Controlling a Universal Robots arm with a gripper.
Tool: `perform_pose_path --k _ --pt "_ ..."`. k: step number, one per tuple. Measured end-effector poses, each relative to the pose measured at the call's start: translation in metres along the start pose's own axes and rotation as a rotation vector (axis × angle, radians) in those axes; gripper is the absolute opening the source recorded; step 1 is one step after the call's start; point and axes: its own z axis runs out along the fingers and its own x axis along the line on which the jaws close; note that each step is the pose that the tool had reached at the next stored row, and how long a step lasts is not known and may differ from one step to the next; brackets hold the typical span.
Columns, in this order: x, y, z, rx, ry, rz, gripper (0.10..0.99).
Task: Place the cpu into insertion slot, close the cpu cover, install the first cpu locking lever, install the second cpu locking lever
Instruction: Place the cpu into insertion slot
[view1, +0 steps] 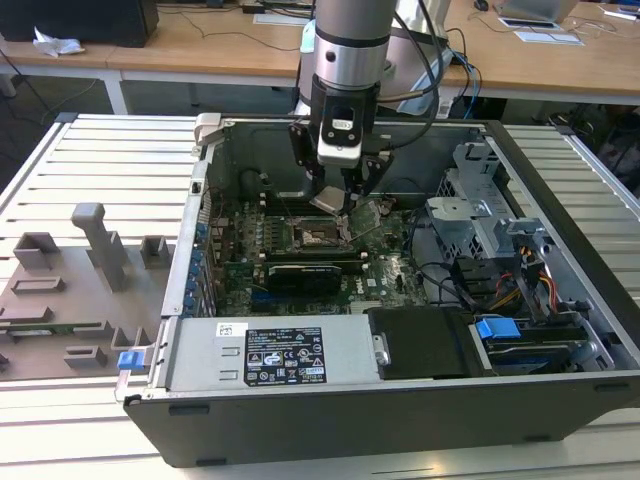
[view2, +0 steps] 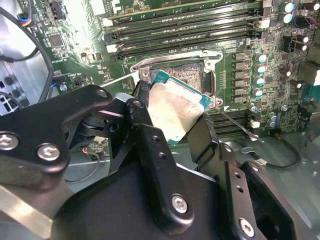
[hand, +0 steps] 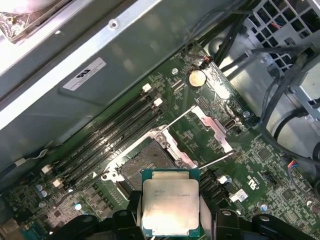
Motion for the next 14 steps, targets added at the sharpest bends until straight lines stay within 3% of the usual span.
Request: perform_pose_path --k 14 --pt "0.0000 0.0000 0.0010 0.016 -0.0127 0.123 0.545"
